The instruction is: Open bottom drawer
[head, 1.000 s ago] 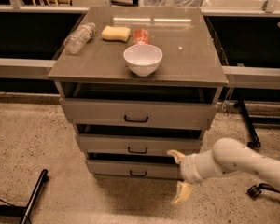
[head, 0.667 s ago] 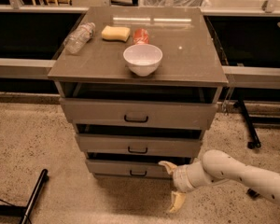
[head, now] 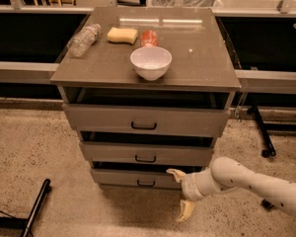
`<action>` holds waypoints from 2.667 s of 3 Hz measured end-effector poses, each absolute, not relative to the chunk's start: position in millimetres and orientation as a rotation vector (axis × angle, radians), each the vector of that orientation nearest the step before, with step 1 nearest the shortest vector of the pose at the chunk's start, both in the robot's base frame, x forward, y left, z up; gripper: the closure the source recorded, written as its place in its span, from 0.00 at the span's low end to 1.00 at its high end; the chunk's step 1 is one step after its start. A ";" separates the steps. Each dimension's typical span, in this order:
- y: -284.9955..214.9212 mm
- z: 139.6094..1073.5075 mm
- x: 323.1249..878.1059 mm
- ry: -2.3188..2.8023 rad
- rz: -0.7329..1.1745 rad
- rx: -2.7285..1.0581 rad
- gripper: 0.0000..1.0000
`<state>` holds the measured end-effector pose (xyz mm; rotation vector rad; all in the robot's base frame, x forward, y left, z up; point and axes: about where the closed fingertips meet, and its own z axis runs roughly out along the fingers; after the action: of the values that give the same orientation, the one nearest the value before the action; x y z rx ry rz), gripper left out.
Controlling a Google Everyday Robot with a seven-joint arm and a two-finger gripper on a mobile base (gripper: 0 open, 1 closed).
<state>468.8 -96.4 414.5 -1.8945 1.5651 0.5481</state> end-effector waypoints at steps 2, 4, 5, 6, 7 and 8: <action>-124.7 326.5 531.1 1.572 0.449 -1.819 0.00; -144.0 267.4 555.5 1.640 0.457 -1.734 0.00; -155.2 252.6 562.5 1.679 0.456 -1.686 0.00; -191.6 240.1 577.9 1.740 0.425 -1.607 0.00; -205.0 232.1 590.3 1.780 0.409 -1.604 0.00; -208.0 224.0 610.0 1.812 0.358 -1.683 0.00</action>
Offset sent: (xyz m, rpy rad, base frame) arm 0.0996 -0.0504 -0.1448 0.0275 -0.1003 -0.1422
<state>610.0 -208.0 224.0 -1.6828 1.8115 0.3577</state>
